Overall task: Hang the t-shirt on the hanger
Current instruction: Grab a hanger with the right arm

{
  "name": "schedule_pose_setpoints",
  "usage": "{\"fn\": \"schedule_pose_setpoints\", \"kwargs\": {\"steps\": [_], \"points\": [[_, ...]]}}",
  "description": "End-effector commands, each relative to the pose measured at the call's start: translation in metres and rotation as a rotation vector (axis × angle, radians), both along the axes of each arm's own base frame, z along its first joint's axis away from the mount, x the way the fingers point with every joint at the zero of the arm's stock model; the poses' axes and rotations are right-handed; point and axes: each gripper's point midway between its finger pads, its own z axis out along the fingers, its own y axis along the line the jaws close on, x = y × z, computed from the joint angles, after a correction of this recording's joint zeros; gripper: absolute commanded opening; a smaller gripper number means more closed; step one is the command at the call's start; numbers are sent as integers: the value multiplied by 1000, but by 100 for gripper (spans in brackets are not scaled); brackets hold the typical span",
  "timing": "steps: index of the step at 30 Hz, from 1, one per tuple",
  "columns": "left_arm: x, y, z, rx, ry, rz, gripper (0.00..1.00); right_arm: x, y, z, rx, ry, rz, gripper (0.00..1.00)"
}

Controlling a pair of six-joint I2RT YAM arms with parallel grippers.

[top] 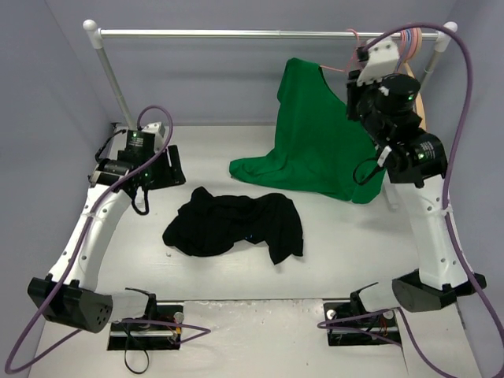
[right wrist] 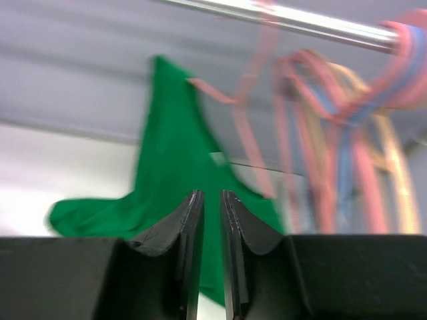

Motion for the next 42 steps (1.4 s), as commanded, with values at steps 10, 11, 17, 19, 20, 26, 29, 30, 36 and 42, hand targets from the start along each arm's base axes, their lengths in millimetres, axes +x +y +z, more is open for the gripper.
{"fn": "schedule_pose_setpoints", "kwargs": {"steps": [10,11,17,19,20,26,29,30,36,42], "points": [[-30,-4,5,-20,0,-84,59,69,-122,-13,65,33,-189,22],[-31,-5,4,-20,3,-85,59,70,-124,-16,63,39,-189,22],[-35,-11,-1,-24,16,-113,59,84,-137,-32,105,85,-167,24],[-36,-12,-1,-23,14,-119,59,87,-138,-37,105,97,-164,23],[-36,-12,-1,-23,16,-121,59,88,-139,-38,104,99,-170,23],[-37,-13,-3,-25,21,-126,59,92,-144,-47,87,111,-185,23],[-36,-14,-4,-26,23,-129,59,94,-145,-53,80,124,-187,23],[-36,-14,-4,-27,25,-127,59,95,-146,-58,79,133,-192,23],[-35,-15,-4,-29,25,-129,59,99,-149,-68,62,149,-200,22],[-33,-16,-4,-34,26,-129,59,99,-149,-68,50,143,-195,22]]}}
